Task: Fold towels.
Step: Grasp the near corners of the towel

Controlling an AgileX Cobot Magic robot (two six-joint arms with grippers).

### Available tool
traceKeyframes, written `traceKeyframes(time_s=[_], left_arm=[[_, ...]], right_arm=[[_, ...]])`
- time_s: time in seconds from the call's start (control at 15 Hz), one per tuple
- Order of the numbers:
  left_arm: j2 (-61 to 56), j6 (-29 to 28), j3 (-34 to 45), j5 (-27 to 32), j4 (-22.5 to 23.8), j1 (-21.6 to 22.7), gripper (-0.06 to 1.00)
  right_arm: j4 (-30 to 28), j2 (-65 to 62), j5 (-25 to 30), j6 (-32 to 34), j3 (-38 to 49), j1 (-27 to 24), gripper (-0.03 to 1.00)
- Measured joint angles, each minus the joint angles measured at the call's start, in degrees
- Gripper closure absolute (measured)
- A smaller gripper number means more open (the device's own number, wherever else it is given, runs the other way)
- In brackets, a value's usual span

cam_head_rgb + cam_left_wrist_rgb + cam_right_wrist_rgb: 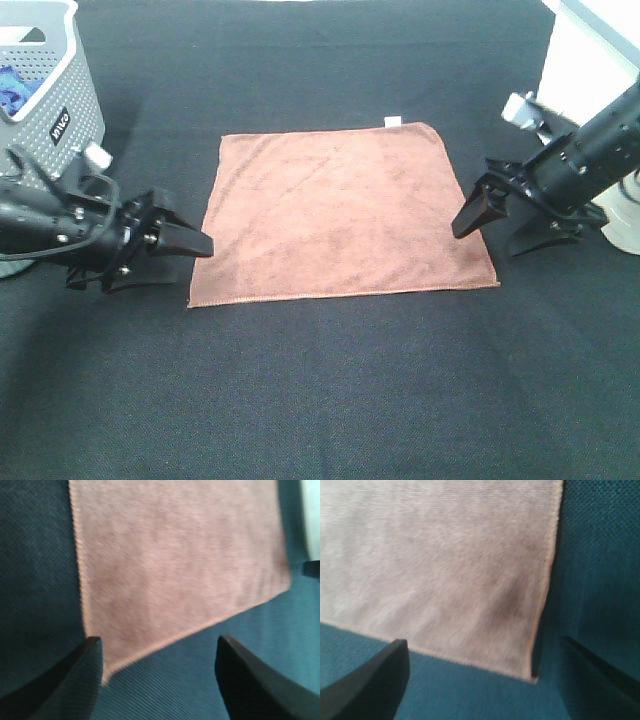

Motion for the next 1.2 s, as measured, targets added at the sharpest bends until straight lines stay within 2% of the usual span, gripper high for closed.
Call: traceKeyframes(time_s=[0.2,0.4,0.6,0.8,0.93,1.13,1.2], left_arm=[[2.6,0.0,-4.4,-3.3,1.4,-0.8,0.32],[4.4,-0.2,-6.3,-3.6,1.7,-0.8,0.32],[6.1,-4.1,-7.2,-4.1,4.7,-0.8,0.32],[7.7,-5.4,-8.7,-3.0,4.0,-2.3,0.32],[9.1,-5.6,-10.4,-2.6,3.6,-5.0,0.32],[10.1,-7.0,-12.4,-2.3,3.6,-6.8,0.34],[10.8,-8.9,-13.4,-2.5,3.8,-7.2,0.43]], right_arm=[[-0.8,3.7,0.2,-0.5,-2.9,0.0,0.22],[-1.3,4.7,0.5,-1.0,-3.0,0.0,0.22],[0.0,6.4,1.1,-1.4,-4.2,0.0,0.22],[1.5,7.6,2.0,-1.4,-5.7,0.0,0.22],[3.3,9.3,3.5,-1.9,-7.6,0.5,0.25],[3.8,10.6,3.9,-2.4,-9.5,2.5,0.29],[4.1,11.2,3.8,-2.3,-10.0,3.5,0.37]])
